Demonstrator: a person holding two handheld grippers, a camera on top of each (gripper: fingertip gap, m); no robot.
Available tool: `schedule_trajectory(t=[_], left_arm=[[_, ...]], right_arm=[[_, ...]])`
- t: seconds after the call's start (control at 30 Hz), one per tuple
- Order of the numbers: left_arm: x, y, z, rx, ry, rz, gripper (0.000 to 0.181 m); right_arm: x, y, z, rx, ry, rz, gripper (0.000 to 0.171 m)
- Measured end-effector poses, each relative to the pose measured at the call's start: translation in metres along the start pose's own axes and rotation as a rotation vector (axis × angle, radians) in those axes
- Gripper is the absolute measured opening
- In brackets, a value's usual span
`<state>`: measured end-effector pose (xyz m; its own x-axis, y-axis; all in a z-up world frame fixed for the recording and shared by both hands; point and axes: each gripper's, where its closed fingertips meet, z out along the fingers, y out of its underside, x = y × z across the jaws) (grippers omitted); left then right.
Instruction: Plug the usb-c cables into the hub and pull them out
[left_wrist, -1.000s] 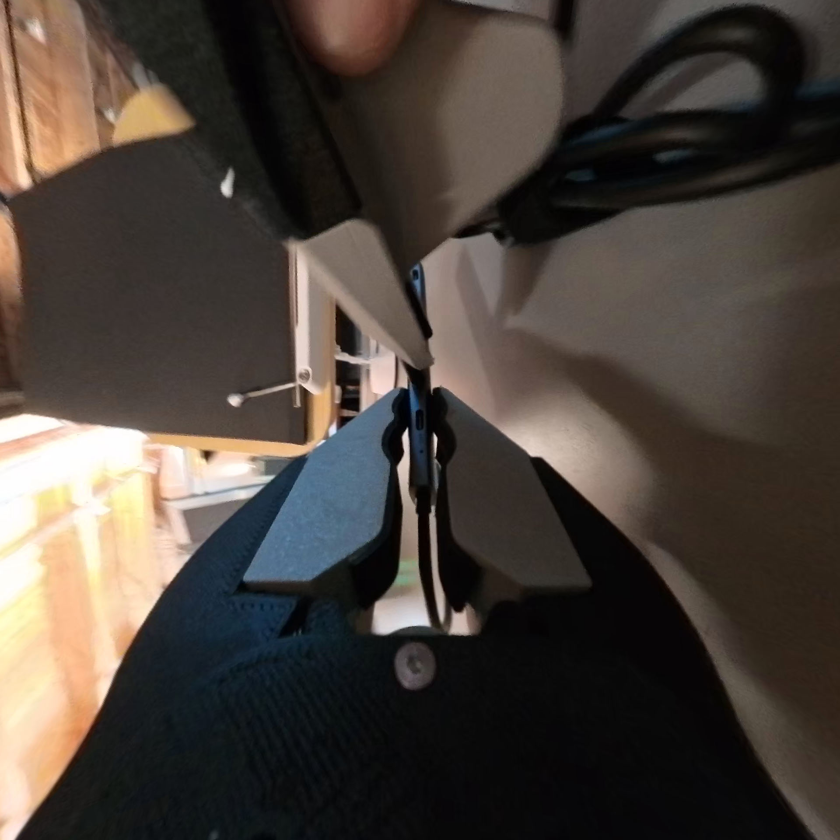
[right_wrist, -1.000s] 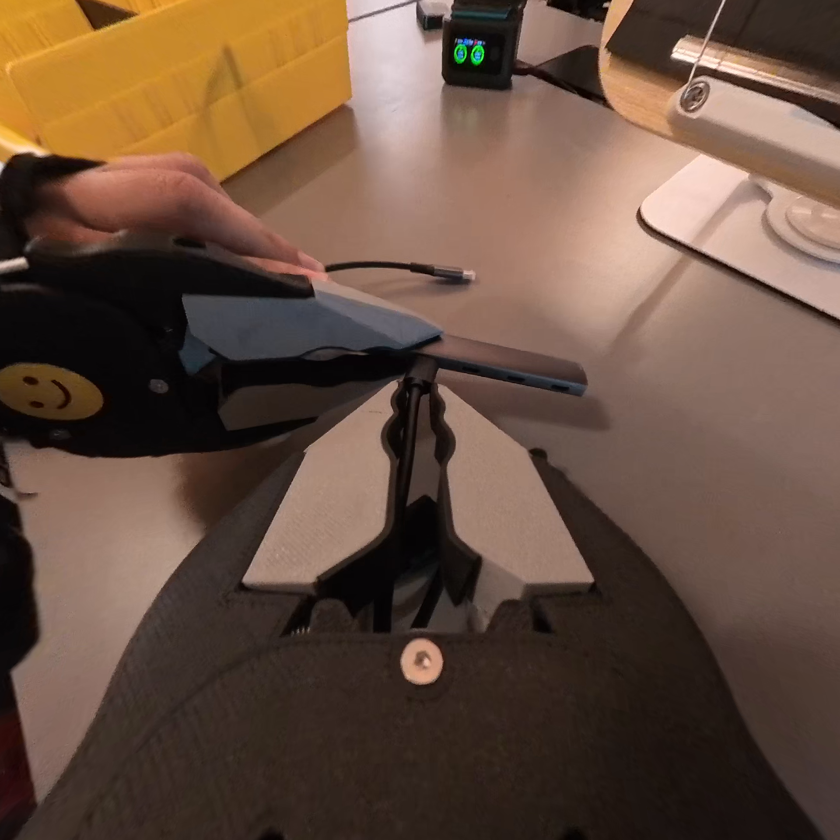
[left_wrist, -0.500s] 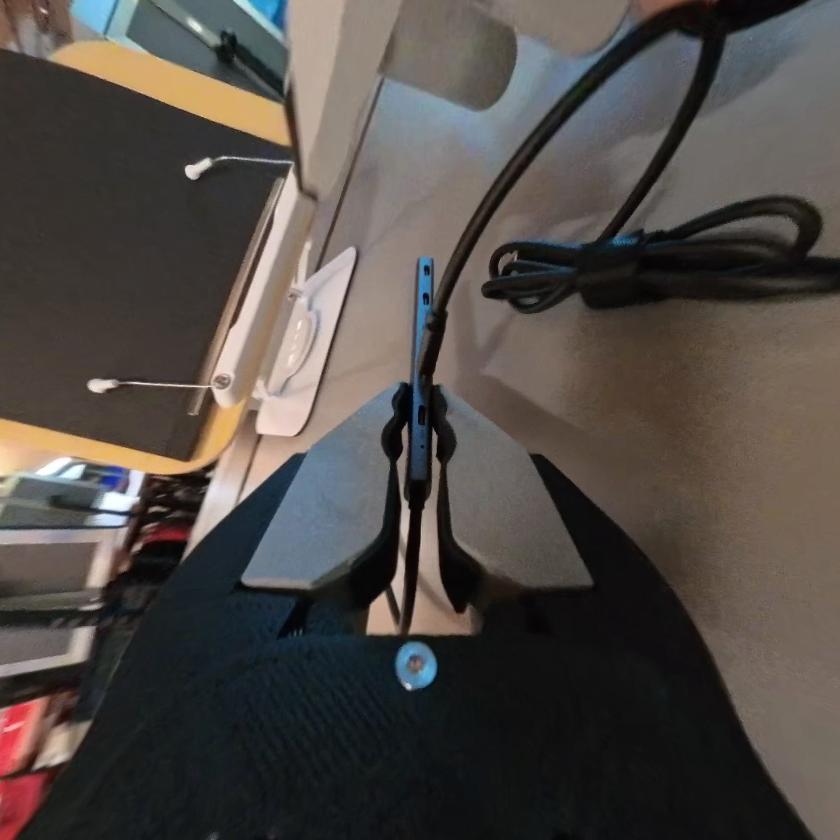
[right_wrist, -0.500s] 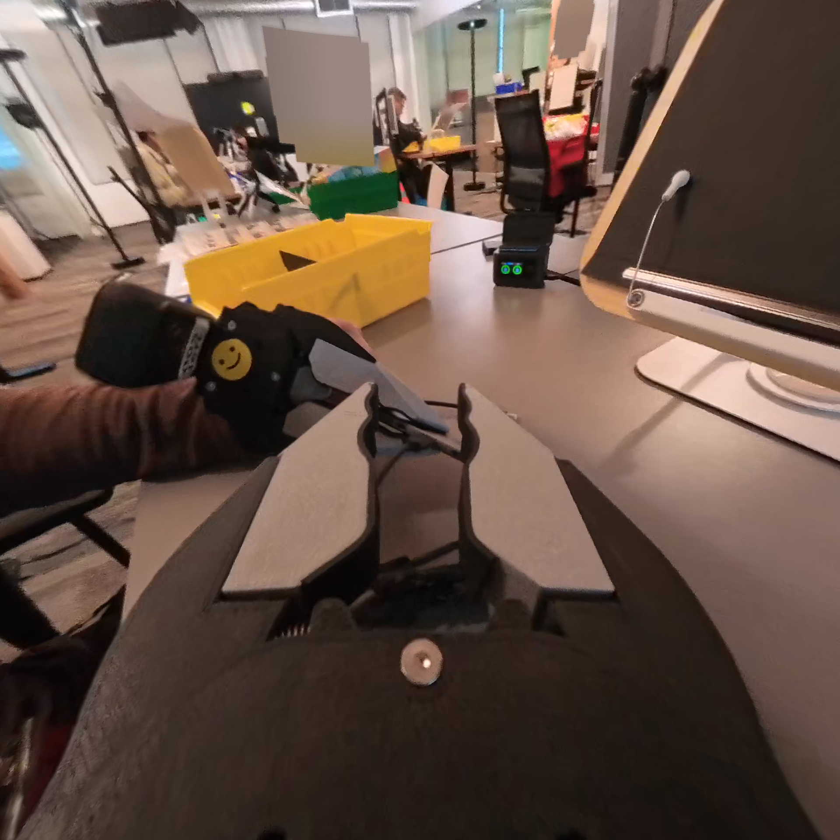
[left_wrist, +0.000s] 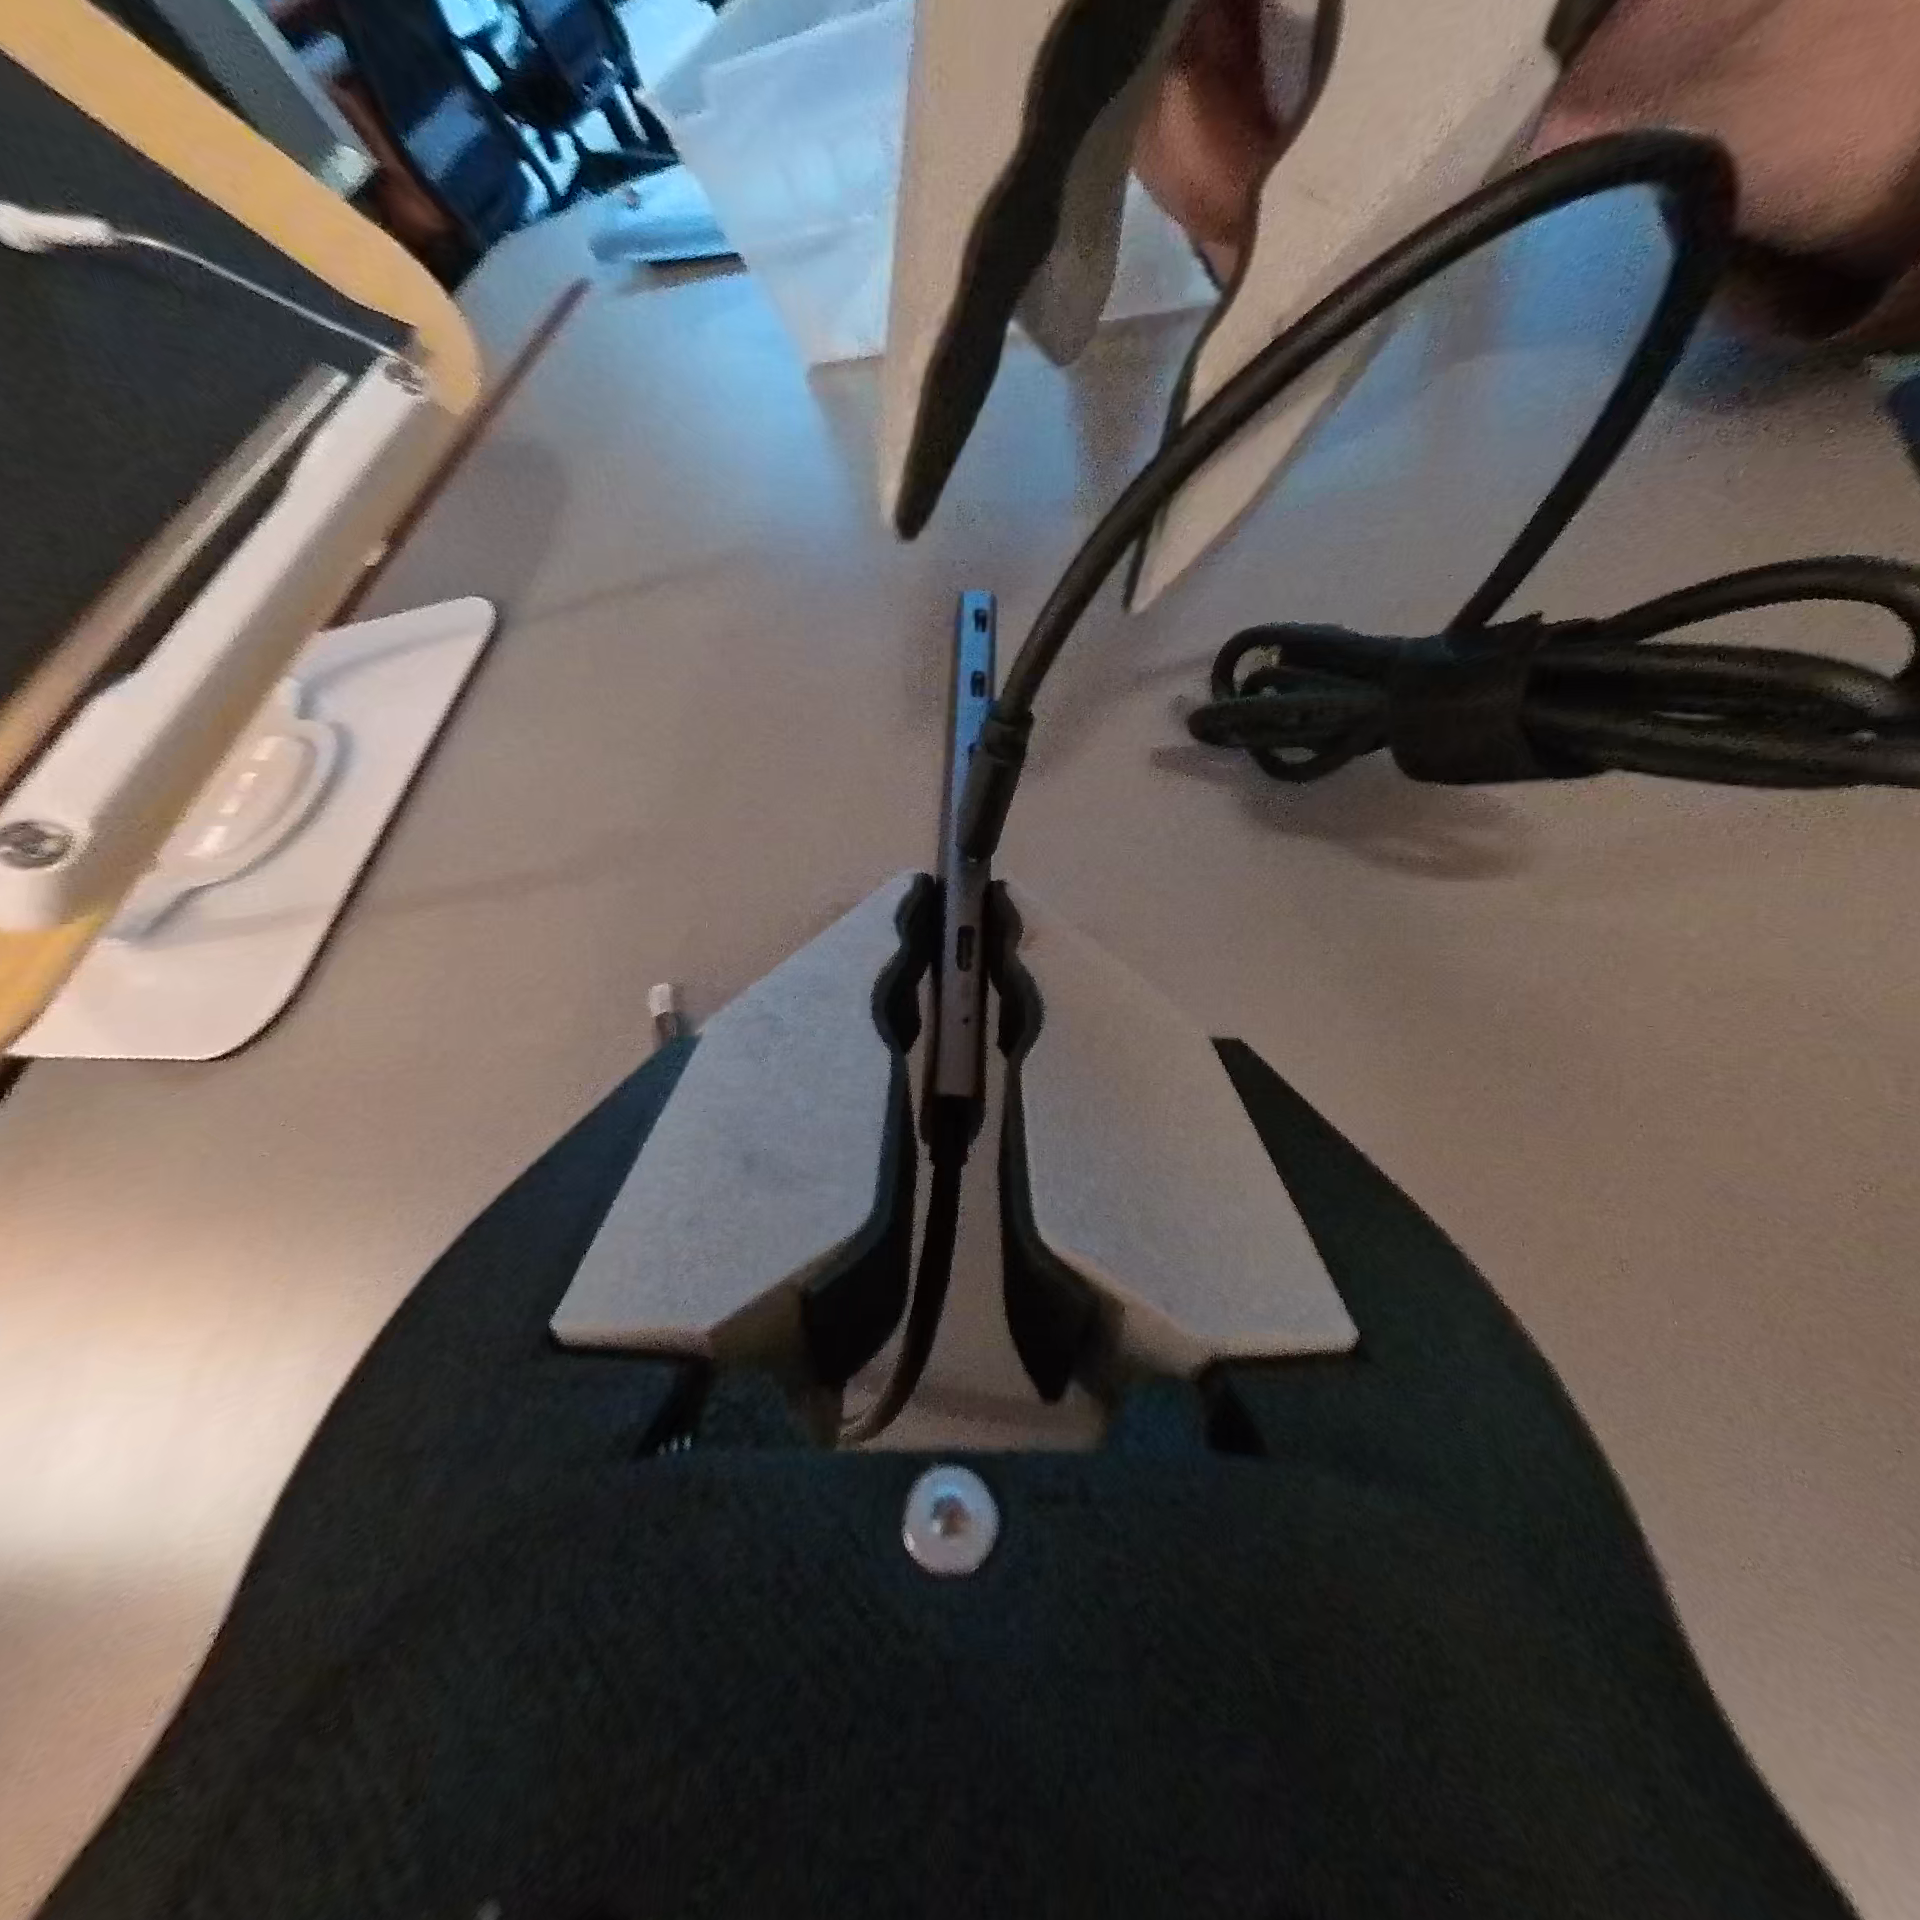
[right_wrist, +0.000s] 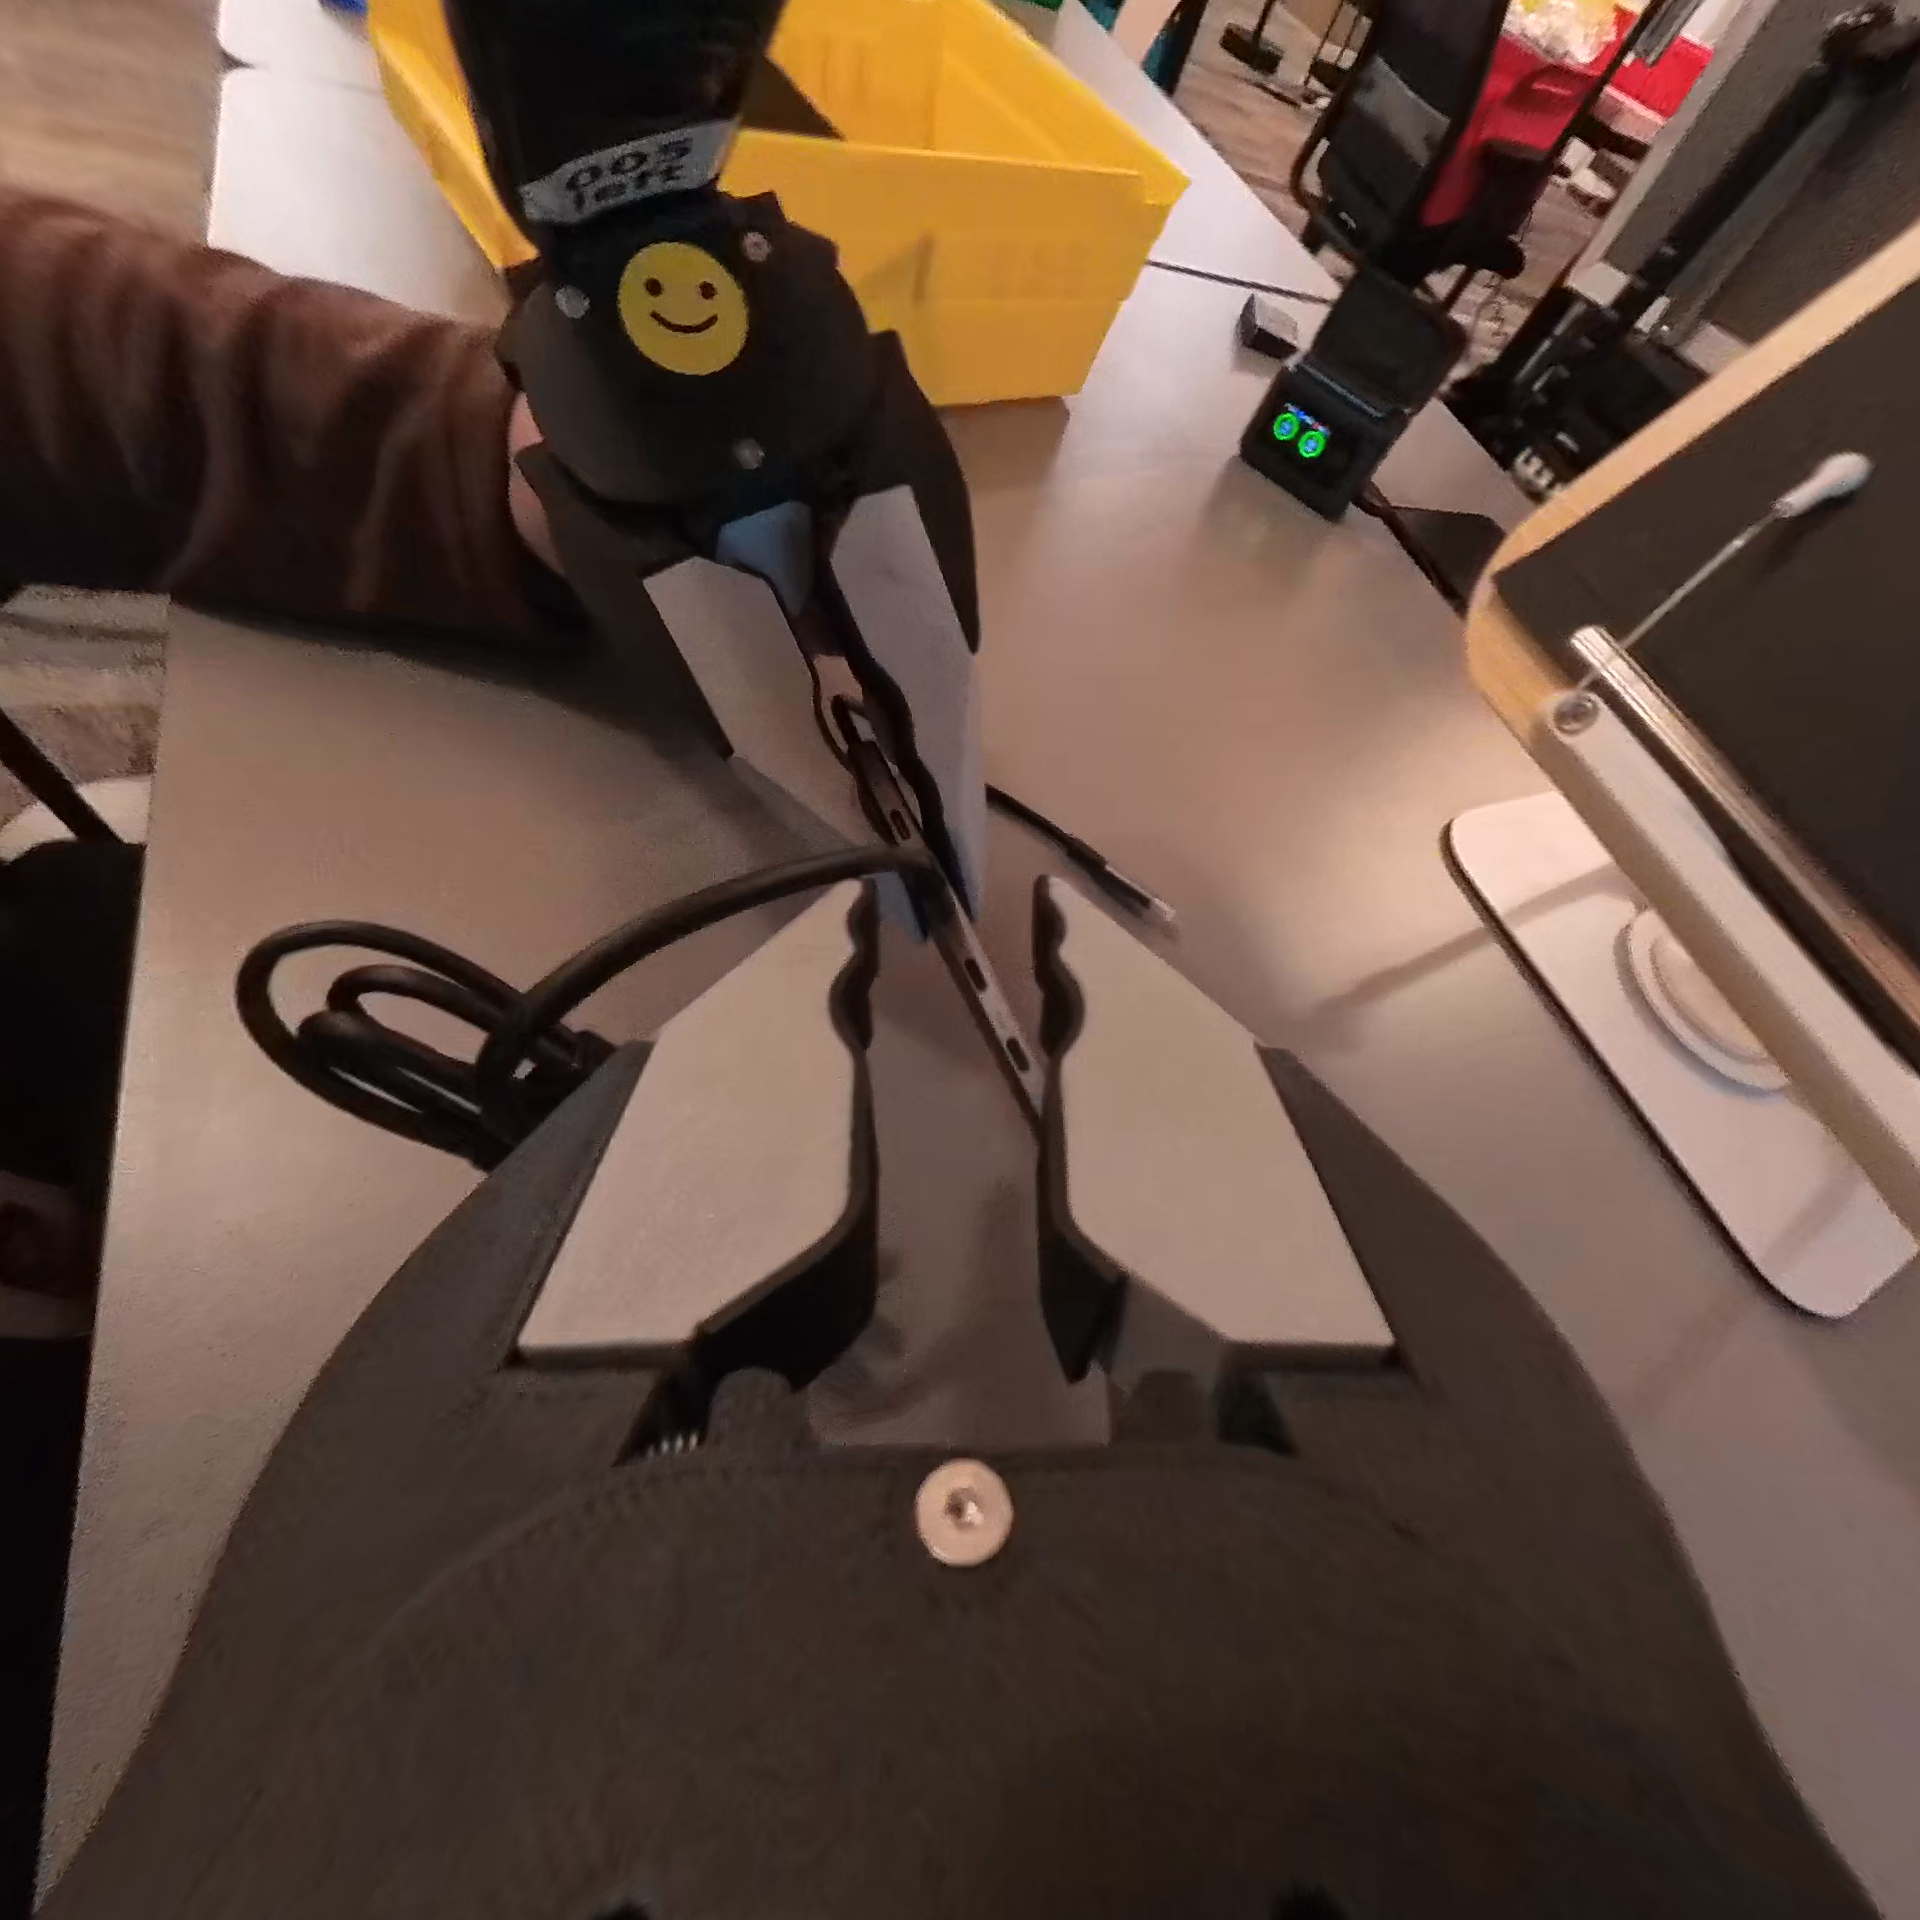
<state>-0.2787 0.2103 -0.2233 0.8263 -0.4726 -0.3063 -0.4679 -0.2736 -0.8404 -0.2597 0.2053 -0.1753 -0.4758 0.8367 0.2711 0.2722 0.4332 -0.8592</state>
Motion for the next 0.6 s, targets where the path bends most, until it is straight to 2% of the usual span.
schedule_trajectory(t=[0.13, 0.2, 0.33, 0.6], left_arm=[[0.009, 0.0, 0.003, -0.006, 0.072, -0.068, 0.008], [0.011, 0.002, 0.003, -0.017, 0.101, -0.106, 0.008], [0.014, 0.006, 0.004, -0.048, 0.118, -0.119, 0.008], [0.015, 0.017, 0.011, -0.134, 0.074, -0.051, 0.007]], right_arm=[[-0.014, 0.005, 0.009, -0.008, -0.058, -0.058, 0.011], [-0.018, 0.006, 0.01, -0.007, -0.077, -0.063, 0.013], [-0.012, 0.009, 0.014, -0.034, -0.041, -0.065, 0.004], [-0.011, 0.022, 0.02, -0.168, -0.006, -0.191, 0.001]])
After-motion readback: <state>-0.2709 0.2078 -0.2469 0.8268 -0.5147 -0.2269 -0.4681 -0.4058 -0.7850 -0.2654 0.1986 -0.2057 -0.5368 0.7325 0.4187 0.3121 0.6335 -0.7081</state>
